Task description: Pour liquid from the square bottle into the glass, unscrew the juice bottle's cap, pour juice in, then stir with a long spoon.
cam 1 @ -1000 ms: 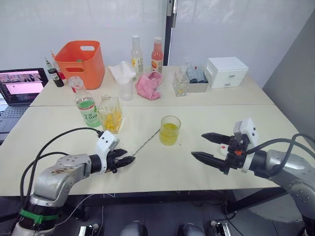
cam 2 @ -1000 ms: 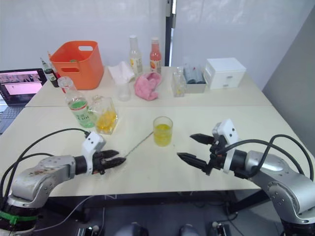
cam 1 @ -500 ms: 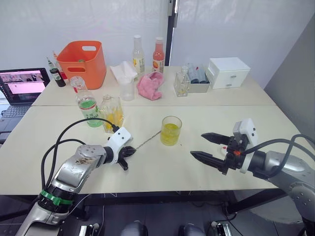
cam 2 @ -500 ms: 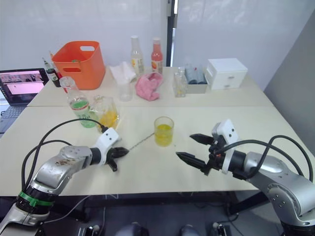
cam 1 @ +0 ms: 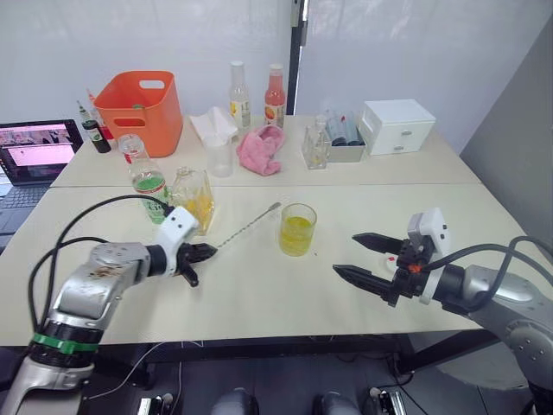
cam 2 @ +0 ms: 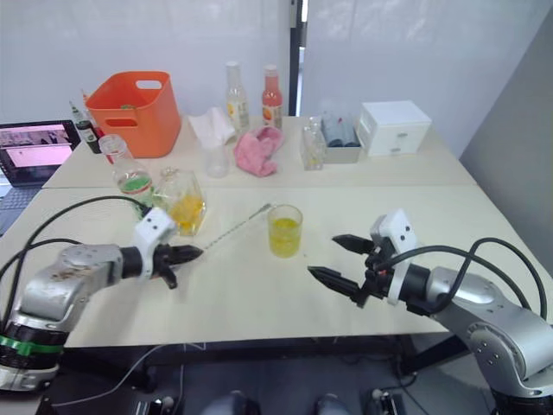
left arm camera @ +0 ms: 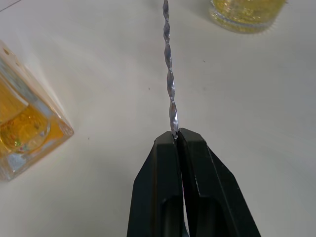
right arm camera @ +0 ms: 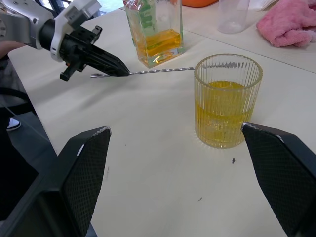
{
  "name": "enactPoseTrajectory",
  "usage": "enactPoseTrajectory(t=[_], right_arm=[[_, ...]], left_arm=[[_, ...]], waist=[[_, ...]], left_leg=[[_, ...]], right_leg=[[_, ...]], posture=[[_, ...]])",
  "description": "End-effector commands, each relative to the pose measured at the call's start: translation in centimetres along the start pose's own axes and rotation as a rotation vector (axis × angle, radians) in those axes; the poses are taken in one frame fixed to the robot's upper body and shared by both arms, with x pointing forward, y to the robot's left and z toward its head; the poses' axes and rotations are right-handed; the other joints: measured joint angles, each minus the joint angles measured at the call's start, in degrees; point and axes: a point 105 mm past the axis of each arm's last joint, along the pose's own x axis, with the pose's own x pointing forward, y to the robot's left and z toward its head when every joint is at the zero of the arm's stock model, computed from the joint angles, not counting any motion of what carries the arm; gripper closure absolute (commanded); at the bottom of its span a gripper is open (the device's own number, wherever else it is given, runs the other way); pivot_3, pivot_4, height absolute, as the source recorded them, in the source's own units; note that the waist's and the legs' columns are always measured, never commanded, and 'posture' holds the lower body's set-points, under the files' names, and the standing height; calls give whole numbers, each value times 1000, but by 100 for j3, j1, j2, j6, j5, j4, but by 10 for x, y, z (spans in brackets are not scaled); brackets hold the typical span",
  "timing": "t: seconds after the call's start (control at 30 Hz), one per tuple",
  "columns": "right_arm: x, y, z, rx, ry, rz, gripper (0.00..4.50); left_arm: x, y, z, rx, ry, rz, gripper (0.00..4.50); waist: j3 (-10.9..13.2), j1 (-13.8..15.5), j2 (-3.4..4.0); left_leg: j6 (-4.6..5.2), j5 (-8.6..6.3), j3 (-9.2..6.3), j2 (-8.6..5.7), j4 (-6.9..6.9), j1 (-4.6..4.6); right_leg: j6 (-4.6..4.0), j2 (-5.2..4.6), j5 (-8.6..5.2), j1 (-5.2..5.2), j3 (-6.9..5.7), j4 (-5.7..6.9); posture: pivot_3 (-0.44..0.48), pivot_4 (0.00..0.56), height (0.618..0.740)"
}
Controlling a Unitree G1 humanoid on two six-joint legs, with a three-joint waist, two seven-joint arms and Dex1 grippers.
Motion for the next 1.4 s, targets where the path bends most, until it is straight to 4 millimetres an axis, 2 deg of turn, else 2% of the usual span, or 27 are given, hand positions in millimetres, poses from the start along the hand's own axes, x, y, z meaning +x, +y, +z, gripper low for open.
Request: enactPoseTrajectory(t=[0.03,0.2,0.27,0.33,0.47,0.57,0.67,0.9,0.97,1.2,1.3,1.4], right_arm=[[1,2,11,-31,-36,19,0],[2,3,11,-36,-34,34,0],[3,2,10,-34,-34,35,0],[3,2,10,-32,-35,36,0],[3,2,10,-26,-33,42,0],[3,3,11,-24,-31,46,0],[5,5,11,-21,-31,55,0],[5,8,11,-22,-39,56,0],[5,9,11,-23,-44,53,0],[3,10,13,-27,-56,28,0],[2,10,14,-29,-55,23,0],[1,9,14,-32,-56,14,0]], left_arm=[[-17,-7,4,64,-8,-59,4459],[-44,-15,-20,111,71,-107,4459],[-49,-21,-30,158,97,-134,4459],[-50,-25,-35,182,105,-150,4459],[-43,-24,-61,229,180,-104,4459],[-40,-22,-66,233,194,-84,4459],[-40,-25,-62,218,190,-107,3508],[-49,-25,-38,171,199,-157,1247],[-48,-28,-37,173,220,-179,1247],[-33,-24,-54,179,268,-172,1247],[-28,-26,-61,188,283,-185,2056],[-25,-26,-62,180,277,-192,3047]], waist=[[0,-3,0],[2,-29,3],[3,-27,5],[4,-13,6],[4,-10,7],[3,4,8],[3,3,9],[3,-18,9],[3,-17,9],[4,-7,9],[3,24,10],[3,29,11]], left_leg=[[0,0,0,0,0,-1],[-3,0,0,4,-3,-1],[-3,0,0,6,-3,-1],[-4,-1,0,4,-5,-1],[-3,-2,1,2,-5,-1],[-2,-3,0,2,-7,0],[0,-4,0,1,-7,2],[-2,-3,1,1,-7,0],[-2,-2,2,1,-7,0],[-2,-2,4,0,-7,0],[0,-2,4,-1,-6,2],[2,-3,4,0,-6,3]], right_leg=[[0,0,0,-1,-1,0],[-3,0,-1,-4,-2,-1],[-4,-2,-2,-4,-3,-4],[-4,-10,-2,-5,-4,-3],[-5,-19,-2,-5,-11,-4],[-5,-21,-2,-4,-14,-2],[-5,-25,-2,-4,-15,0],[-5,-21,-2,-5,-17,1],[-4,-20,-2,-5,-17,0],[-3,-13,-3,-2,-16,0],[-3,-14,-3,0,-14,2],[-3,-14,-3,1,-13,2]], posture=[[0,150,740],[0,150,740],[0,150,740],[0,150,740],[0,150,740],[0,150,740],[0,150,740],[0,150,740],[0,150,740],[0,150,740],[0,150,740],[0,150,740]])
